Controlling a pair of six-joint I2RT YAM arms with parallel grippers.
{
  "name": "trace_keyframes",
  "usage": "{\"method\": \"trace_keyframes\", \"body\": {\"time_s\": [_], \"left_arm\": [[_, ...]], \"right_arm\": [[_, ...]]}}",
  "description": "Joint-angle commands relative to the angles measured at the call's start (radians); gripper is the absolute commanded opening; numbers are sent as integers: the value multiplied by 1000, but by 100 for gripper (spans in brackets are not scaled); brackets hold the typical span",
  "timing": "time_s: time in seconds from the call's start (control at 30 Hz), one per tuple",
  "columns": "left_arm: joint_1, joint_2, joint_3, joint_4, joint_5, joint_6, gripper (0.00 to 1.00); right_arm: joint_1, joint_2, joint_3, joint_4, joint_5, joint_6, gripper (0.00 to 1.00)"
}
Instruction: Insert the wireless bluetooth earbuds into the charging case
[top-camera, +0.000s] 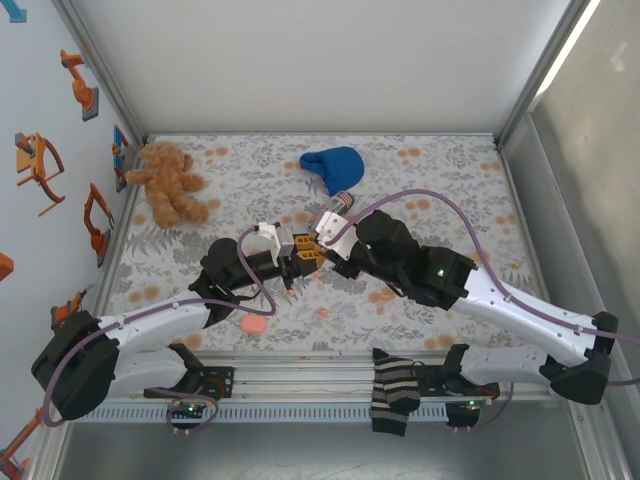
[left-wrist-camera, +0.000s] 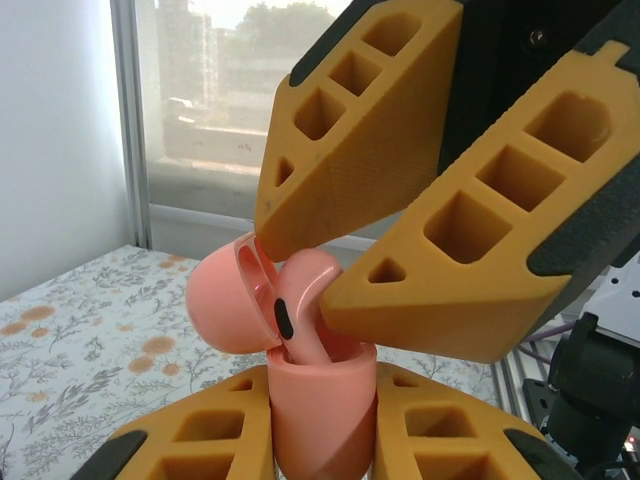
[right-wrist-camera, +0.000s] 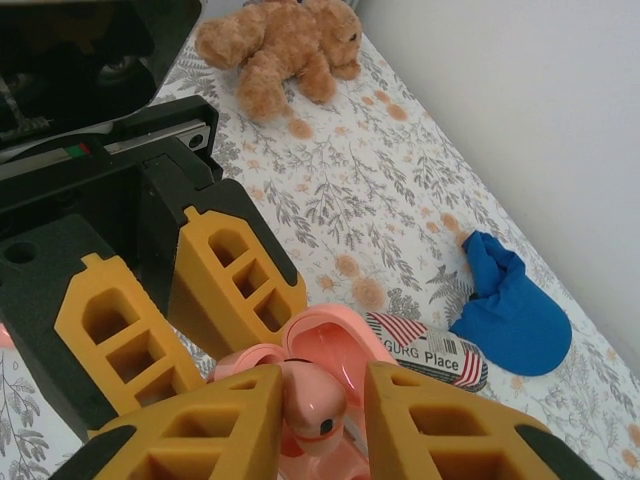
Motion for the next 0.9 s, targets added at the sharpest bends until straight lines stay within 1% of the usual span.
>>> {"method": "trace_keyframes", "body": {"time_s": [0.0,0.23,0.33,0.5,0.57,0.63,0.73,0.87], "left_arm": [[-5,-12,11,59,12,-9,0],[-6,-28,6,47,-2,4,0],[-6,-33,3,50,-14,7,0],[-6,-26,4,71,-18,8,0],[-6,-26,4,79,-27,11,0],[-6,-28,4,88,-33,18,0],[-6,-36,5,90,-36,30,0],[-5,-63,7,75,-37,42,0]], "right_arm": [[7,-14,23,-11,-30,34,30],[7,-35,29,13,-51,53,36],[6,-51,43,24,-66,70,39],[6,-67,99,20,-29,119,49],[7,-69,129,16,-10,147,55],[5,-68,164,-1,11,171,59],[-19,-59,219,-52,49,230,65],[-97,-52,268,-126,18,325,67]]}}
